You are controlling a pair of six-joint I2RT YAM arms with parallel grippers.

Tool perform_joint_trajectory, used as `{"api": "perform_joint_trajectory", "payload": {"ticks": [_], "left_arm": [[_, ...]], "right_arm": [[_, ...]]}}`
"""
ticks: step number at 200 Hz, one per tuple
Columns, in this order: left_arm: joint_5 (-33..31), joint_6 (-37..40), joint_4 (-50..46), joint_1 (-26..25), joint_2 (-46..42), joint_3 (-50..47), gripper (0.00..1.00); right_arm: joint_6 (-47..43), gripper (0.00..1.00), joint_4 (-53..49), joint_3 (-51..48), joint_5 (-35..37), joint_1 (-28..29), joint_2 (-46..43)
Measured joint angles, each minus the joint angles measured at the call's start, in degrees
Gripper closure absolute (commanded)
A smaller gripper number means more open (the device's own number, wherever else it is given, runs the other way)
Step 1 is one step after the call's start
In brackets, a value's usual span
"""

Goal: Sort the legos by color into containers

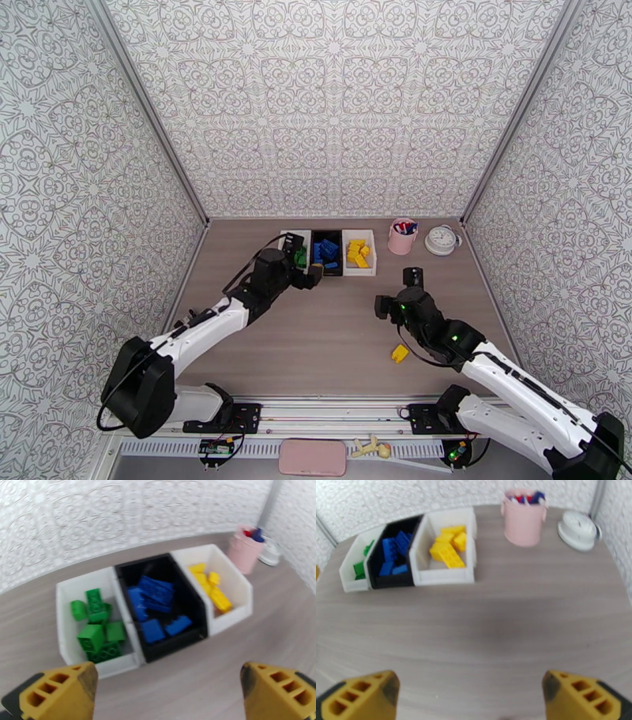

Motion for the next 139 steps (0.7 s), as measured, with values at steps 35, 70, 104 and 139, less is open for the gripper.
{"api": "perform_joint_trajectory", "payload": {"ticks": [35, 70, 104, 139], "left_arm": [[10.3, 6.4, 3.0, -3.4, -5.9, -8.0, 0.00], [19.6, 13.3, 3.2, -6.5, -9.6, -11.5, 0.00], [25.8, 19.3, 2.2, -8.8, -10.9, -11.9, 0.00], [28.8, 23.3, 0.1, -10.0, -11.0, -11.9, 0.00]], "right_arm": [[15.6, 0.09, -12.1, 0.0, -1.9, 0.0, 0.0], [24.7, 0.09, -16.8, -1.2, -6.1, 0.0, 2.6], [28.3, 0.11, -17.1, -3.6, -10.0, 0.0, 7.3], [31.6, 0.14, -14.7, -7.8, -13.4, 0.0, 8.5]]}}
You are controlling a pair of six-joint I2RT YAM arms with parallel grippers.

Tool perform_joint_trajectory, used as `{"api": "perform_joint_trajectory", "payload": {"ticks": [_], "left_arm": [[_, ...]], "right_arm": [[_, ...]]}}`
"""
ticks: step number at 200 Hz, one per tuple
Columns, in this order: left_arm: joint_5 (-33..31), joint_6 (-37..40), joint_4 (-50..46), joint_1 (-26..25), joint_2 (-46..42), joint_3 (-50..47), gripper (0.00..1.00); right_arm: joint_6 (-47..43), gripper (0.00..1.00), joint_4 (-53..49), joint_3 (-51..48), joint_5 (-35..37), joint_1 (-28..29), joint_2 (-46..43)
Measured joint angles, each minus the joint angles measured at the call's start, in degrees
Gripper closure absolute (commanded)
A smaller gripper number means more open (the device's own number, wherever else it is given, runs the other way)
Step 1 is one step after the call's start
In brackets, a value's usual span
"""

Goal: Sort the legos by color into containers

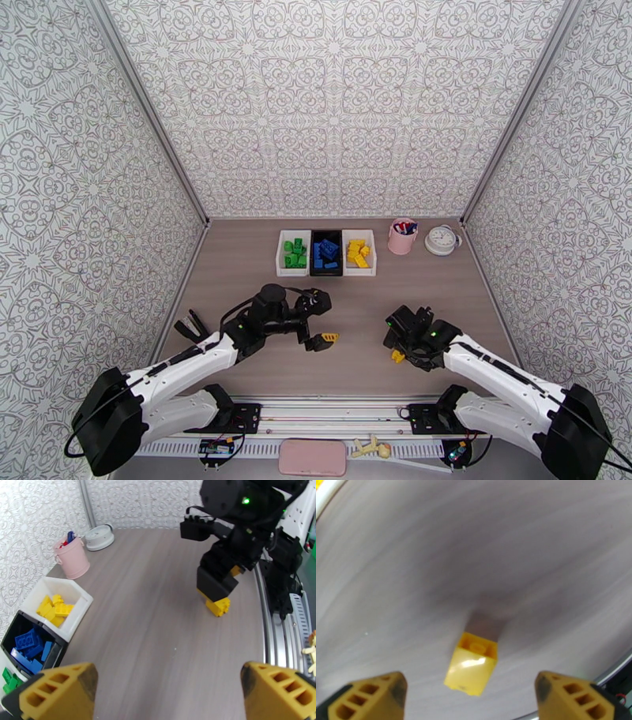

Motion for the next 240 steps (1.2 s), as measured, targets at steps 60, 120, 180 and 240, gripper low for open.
{"api": "perform_joint_trajectory", "payload": {"ticks": [60, 120, 180, 240], "left_arm": [[1.6, 2.7, -1.2, -1.1, 0.0, 0.0, 0.00], [1.7, 3.3, -2.2, -1.4, 0.0, 0.0, 0.00], [1.4, 3.2, -2.2, -1.4, -2.2, -0.6, 0.00], [-6.0, -0.7, -0.1, -1.7, -7.5, -4.3, 0.00]], "right_arm": [[1.8, 0.45, 5.2, -1.8, -2.2, 0.0, 4.6], [1.0, 0.67, 7.8, -1.9, -2.5, -0.3, 6.6], [-6.4, 0.73, 7.6, 1.0, -0.5, -0.6, 6.5], [-25.8, 0.73, 13.3, 13.9, 2.1, -3.6, 9.4]]}}
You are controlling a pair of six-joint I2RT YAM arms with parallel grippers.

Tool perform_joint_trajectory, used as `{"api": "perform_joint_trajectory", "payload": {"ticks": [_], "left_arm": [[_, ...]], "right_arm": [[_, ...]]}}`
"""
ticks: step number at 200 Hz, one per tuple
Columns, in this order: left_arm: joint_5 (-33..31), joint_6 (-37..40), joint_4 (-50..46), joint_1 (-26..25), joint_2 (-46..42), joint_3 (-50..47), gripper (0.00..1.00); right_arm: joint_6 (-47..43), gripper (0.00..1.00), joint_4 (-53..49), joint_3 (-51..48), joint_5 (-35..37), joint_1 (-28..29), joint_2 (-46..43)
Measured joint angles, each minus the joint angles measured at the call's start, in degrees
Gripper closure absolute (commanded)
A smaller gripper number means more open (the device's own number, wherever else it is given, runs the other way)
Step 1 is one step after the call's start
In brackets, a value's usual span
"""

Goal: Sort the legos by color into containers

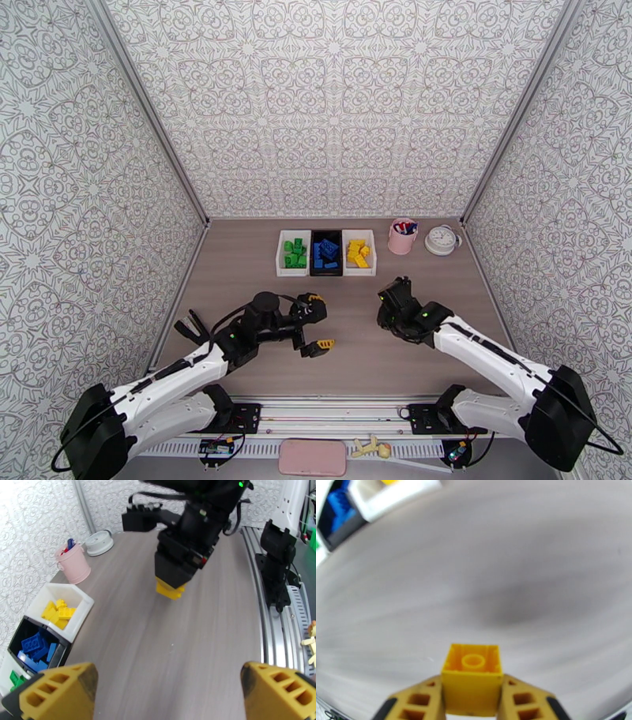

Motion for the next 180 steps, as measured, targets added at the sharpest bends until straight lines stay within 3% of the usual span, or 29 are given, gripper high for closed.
{"api": "perform_joint_trajectory", "payload": {"ticks": [54, 132, 157, 180], "left_arm": [[-9.0, -5.0, 6.2, -2.8, -0.9, -4.8, 0.00], [-14.8, -6.6, 9.1, -4.5, -1.5, -5.7, 0.00], [-16.0, -6.6, 9.0, -4.6, -2.8, -5.9, 0.00], [-17.3, -6.7, 8.9, -4.6, -4.1, -5.9, 0.01]], "right_arm": [[-16.1, 0.73, 7.9, 16.3, 0.7, -6.8, 14.5], [-24.6, 0.70, 10.7, 44.7, 0.2, -11.3, 45.6], [-25.7, 0.61, 8.6, 50.6, 0.2, -11.9, 51.1], [-26.3, 0.42, 7.3, 51.8, 0.2, -12.1, 52.0]]}}
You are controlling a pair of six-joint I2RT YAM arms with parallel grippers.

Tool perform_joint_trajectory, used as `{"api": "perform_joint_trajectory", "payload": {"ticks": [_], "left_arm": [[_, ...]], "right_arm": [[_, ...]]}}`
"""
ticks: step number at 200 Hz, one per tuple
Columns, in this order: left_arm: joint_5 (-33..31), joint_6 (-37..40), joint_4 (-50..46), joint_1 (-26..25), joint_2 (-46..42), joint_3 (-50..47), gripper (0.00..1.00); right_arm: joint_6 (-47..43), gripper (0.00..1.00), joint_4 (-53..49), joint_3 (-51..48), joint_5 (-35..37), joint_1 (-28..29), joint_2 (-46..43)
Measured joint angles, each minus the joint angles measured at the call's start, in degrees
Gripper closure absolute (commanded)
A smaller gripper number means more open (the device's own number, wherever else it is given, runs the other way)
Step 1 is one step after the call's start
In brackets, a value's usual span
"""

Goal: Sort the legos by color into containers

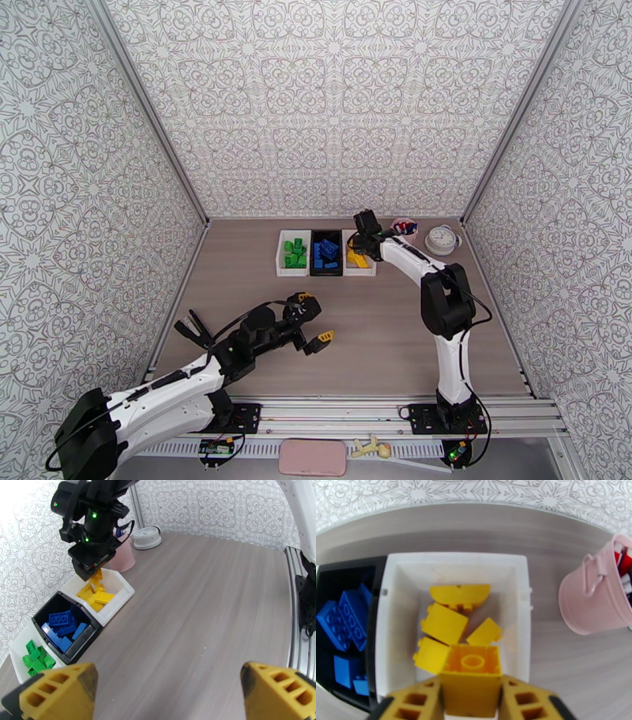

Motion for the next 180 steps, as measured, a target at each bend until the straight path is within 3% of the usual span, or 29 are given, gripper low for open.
{"api": "perform_joint_trajectory", "payload": {"ticks": [33, 67, 116, 180], "left_arm": [[-3.2, -1.2, -0.1, 0.7, -2.4, -0.7, 0.00], [-9.7, -2.4, -0.7, 4.2, -6.7, -2.5, 0.00], [-20.7, -2.1, -1.9, 15.0, -10.3, -3.6, 0.00], [-24.9, -3.7, 7.6, 32.2, -1.2, -9.2, 0.00]], "right_arm": [[-2.1, 0.17, 0.2, -1.4, 0.1, 0.0, -2.4], [-3.2, 0.01, 5.3, -12.6, 0.7, -0.1, -14.0], [-7.6, 0.00, 24.3, -40.8, 4.2, -2.6, -37.0], [-16.1, 0.00, 41.2, -64.5, 8.3, -12.0, -50.4]]}}
